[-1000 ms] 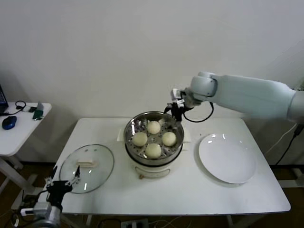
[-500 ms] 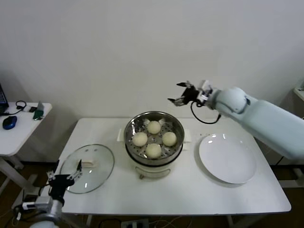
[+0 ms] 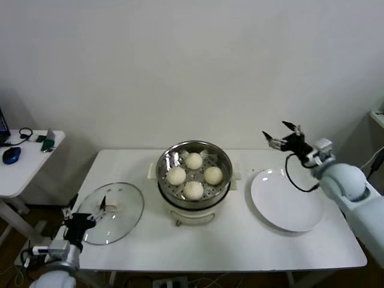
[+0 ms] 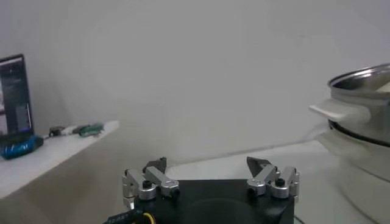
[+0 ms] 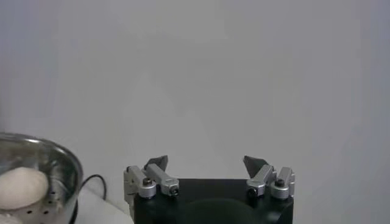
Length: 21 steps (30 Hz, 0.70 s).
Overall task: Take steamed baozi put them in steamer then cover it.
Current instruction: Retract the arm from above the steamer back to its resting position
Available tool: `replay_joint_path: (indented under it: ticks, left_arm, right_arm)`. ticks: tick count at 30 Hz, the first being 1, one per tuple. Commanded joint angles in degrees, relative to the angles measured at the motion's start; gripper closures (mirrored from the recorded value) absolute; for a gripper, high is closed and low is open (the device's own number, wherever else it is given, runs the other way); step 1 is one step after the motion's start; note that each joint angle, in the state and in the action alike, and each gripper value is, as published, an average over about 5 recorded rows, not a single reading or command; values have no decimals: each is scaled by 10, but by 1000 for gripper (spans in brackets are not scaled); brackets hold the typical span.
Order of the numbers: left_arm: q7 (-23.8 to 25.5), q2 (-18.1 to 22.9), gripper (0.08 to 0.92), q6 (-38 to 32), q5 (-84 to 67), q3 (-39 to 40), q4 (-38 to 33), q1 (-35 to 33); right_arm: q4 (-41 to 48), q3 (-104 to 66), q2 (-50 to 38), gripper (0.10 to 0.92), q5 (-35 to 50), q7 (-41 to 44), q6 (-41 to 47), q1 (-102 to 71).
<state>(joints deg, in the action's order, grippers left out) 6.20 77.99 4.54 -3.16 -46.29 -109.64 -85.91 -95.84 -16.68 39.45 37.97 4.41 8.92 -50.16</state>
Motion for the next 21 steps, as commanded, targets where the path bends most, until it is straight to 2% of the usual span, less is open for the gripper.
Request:
replay_joint_path:
  ticks: [1, 6, 14, 21]
  left_arm:
    - [-9, -16, 177, -32, 54, 4, 4, 5]
    - [-46, -37, 177, -44, 132, 6, -4, -1]
    - [-195, -87, 177, -66, 442, 15, 4, -25]
    - [-250, -66, 177, -92, 692, 32, 79, -36]
  right_arm:
    - [-38, -289, 155, 203, -49, 19, -144, -373]
    - [-27, -269, 223, 203, -95, 34, -206, -411]
    - [-14, -221, 299, 203, -134, 31, -243, -425]
    - [4, -204, 320, 203, -154, 3, -241, -410]
